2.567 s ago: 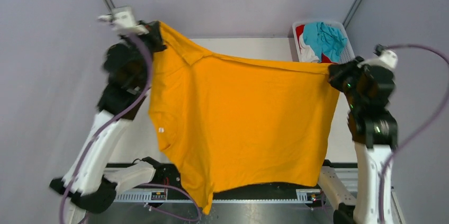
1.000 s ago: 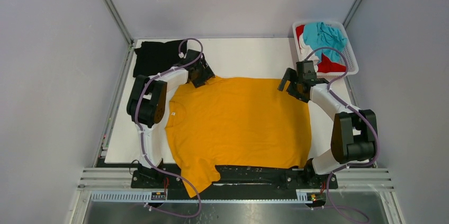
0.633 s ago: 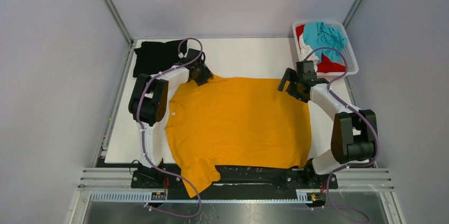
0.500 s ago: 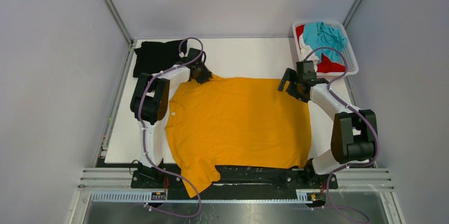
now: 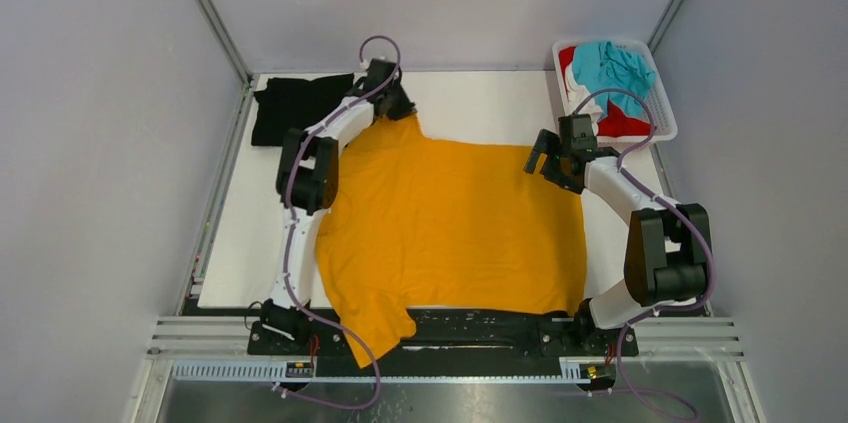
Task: Fold and stack the t-shirts
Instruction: Flatten out the tshirt, then grab the side of the flattened tshirt closest away from the robot with both arms
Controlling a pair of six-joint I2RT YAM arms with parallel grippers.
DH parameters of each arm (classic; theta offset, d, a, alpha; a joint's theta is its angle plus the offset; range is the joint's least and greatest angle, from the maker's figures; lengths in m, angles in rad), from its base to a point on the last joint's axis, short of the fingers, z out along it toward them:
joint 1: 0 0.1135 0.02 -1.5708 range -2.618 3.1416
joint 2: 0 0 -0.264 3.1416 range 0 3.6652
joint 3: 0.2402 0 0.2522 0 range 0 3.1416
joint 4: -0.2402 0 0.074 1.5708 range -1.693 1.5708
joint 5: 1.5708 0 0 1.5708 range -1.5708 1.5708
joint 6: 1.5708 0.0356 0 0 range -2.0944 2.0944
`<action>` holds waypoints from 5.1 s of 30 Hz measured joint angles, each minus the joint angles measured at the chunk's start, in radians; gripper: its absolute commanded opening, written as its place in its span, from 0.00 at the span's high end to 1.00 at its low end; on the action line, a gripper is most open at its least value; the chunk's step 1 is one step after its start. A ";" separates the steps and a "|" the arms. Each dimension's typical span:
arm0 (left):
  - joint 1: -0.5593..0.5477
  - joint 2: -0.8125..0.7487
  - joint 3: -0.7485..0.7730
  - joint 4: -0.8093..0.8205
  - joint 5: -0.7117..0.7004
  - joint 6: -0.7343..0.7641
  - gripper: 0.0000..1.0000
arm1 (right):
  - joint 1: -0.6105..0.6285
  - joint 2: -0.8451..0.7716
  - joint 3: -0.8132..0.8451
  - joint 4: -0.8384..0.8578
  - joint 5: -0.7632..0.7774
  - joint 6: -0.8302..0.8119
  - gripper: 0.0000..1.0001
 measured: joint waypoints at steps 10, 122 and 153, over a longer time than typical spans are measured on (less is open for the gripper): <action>-0.016 0.169 0.295 -0.120 0.115 0.232 0.01 | 0.000 0.006 0.014 -0.011 0.019 -0.007 0.00; -0.621 -1.139 -1.315 -0.463 -0.115 -0.191 0.72 | -0.072 -0.476 -0.381 -0.132 0.134 0.270 0.01; -0.647 -1.289 -1.311 -0.519 -0.131 -0.206 1.00 | -0.097 -0.461 -0.575 0.055 0.060 0.464 1.00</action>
